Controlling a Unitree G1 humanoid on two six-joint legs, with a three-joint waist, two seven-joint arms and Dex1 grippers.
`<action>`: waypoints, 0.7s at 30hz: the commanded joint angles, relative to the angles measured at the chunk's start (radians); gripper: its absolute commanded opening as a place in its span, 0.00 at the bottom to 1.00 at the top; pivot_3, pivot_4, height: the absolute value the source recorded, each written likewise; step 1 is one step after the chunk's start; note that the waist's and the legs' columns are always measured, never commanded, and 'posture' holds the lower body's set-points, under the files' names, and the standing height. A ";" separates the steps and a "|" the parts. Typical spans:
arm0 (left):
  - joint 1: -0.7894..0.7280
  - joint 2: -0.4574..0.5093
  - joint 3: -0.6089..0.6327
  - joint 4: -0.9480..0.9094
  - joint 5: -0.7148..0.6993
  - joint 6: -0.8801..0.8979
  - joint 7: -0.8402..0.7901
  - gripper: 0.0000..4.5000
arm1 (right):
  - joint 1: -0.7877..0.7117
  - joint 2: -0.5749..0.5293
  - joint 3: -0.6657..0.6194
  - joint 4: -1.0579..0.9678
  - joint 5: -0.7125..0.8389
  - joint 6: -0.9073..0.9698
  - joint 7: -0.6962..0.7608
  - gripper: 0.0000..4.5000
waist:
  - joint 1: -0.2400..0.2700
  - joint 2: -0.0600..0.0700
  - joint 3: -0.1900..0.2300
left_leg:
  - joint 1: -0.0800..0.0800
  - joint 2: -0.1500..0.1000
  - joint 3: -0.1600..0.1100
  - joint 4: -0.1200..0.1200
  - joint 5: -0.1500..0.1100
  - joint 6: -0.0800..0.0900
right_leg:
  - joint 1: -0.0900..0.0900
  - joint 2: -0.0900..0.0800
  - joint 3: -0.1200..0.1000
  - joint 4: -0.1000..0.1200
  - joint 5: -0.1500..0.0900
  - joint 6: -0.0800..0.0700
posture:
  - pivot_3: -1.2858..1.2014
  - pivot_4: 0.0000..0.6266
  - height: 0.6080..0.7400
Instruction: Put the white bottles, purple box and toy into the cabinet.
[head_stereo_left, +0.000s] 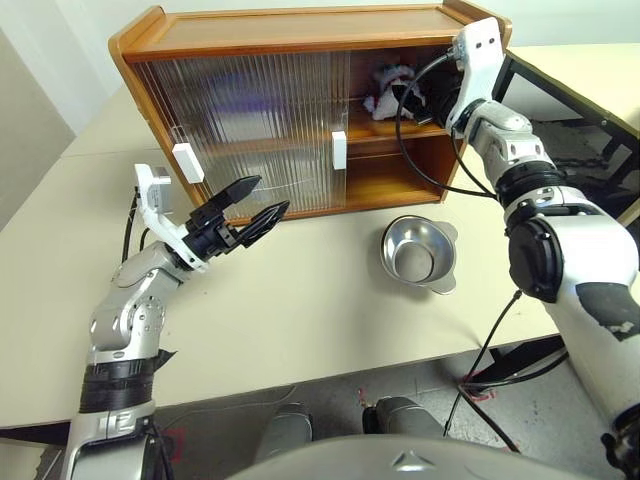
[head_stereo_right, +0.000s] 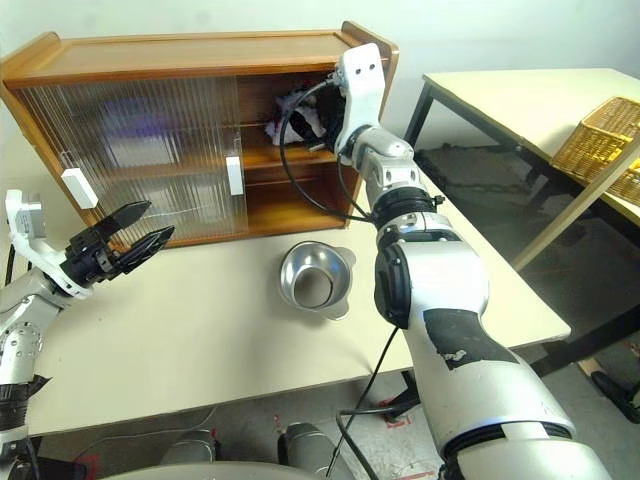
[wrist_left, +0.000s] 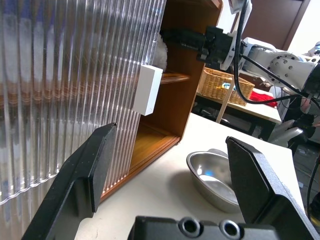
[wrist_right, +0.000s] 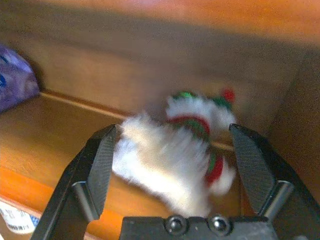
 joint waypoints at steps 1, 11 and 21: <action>-0.008 -0.004 -0.013 0.002 0.001 0.007 -0.006 1.00 | 0.030 -0.021 -0.028 -0.072 0.038 -0.015 0.054 0.99 | 0.000 0.000 0.000 | 0.000 0.000 0.000 0.000 0.000 0.000 | 0.000 0.000 0.000 0.000 0.000 0.000 | 0.50 0.00 1.00; -0.003 0.002 -0.008 0.009 -0.001 0.007 -0.014 1.00 | 0.500 -0.084 -0.034 -0.758 0.212 0.270 0.230 0.99 | -0.002 -0.001 -0.001 | 0.001 -0.001 0.004 0.003 0.000 0.000 | 0.003 0.001 0.001 0.000 0.002 0.003 | 0.49 0.01 1.00; -0.014 0.009 -0.004 0.023 -0.001 0.010 -0.027 1.00 | 0.815 -0.145 -0.087 -1.121 0.377 0.531 0.205 0.99 | -0.010 -0.003 0.001 | 0.014 -0.013 0.005 0.006 0.003 0.005 | 0.018 0.004 0.001 0.001 -0.005 0.008 | 0.48 0.03 1.00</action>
